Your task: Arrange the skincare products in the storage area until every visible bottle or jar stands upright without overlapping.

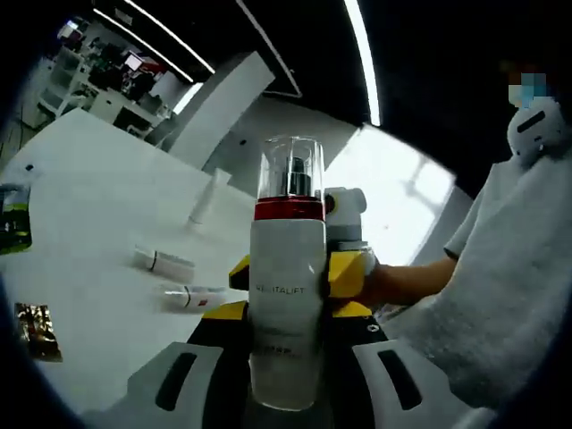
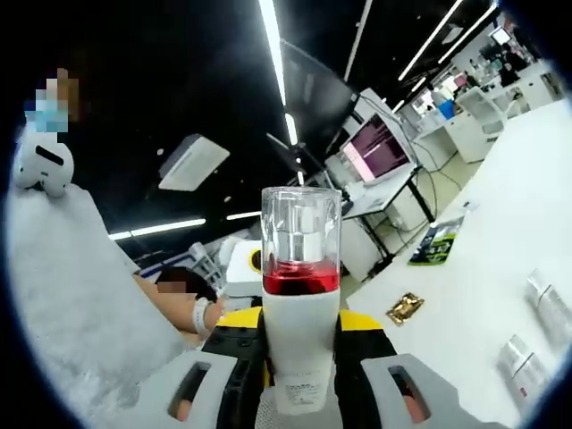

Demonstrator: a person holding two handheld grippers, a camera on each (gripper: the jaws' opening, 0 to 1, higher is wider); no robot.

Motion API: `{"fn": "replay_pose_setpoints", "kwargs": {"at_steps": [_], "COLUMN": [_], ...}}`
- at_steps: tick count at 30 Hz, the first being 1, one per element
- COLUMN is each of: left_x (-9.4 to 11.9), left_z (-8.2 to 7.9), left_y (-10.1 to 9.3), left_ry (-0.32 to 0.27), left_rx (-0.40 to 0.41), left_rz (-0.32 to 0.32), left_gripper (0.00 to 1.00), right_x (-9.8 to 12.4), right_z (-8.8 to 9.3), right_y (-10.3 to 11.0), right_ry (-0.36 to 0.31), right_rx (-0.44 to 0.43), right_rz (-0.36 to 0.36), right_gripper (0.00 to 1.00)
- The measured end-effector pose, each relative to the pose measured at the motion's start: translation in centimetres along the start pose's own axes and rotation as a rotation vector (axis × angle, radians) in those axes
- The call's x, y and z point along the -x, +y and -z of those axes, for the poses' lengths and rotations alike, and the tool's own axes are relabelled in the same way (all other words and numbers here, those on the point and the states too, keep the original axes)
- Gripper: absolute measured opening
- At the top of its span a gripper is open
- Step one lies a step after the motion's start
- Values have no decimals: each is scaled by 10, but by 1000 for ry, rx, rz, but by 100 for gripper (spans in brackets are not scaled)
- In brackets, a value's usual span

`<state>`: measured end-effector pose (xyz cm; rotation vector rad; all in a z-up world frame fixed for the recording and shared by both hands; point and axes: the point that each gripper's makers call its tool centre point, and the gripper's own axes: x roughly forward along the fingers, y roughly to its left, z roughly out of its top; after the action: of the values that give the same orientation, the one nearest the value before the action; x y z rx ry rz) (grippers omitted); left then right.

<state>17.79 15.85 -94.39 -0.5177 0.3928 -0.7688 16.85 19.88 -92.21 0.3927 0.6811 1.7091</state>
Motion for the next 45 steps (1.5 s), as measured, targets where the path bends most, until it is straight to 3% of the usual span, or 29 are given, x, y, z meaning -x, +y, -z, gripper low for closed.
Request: {"fn": "replay_pose_setpoints", "kwargs": {"at_steps": [5,11,16,20,25,31,35,40,45], "left_x": [-2,1,3,2,2,-4,-5,-6,-5], "left_z": [5,16,22,26,27,25,18,16,16], "left_y": [18,43,53,56,55,37,23,10,-17], "left_ry": [36,116,174,194,196,166,113,93,81], "left_rx": [-56,-166,-264,-283,-283,-233,-167,-114,-67], "left_rz": [-133,-323,-414,-435,-402,-263,-167,-72,86], "left_gripper": [27,26,26,27,27,26,29,35,34], "right_x": [-5,-12,-16,-16,-15,-9,-4,-3,-5], "right_z": [3,3,2,6,6,3,-2,-4,-4], "right_y": [-16,-39,-48,-50,-46,-33,-20,7,30], "right_ry": [38,37,22,62,77,149,153,186,199], "right_rx": [-22,-120,-173,-113,-57,79,94,171,182], "right_rz": [109,293,390,407,379,271,163,-3,-154], "right_gripper": [26,28,27,25,24,24,24,24,23]}}
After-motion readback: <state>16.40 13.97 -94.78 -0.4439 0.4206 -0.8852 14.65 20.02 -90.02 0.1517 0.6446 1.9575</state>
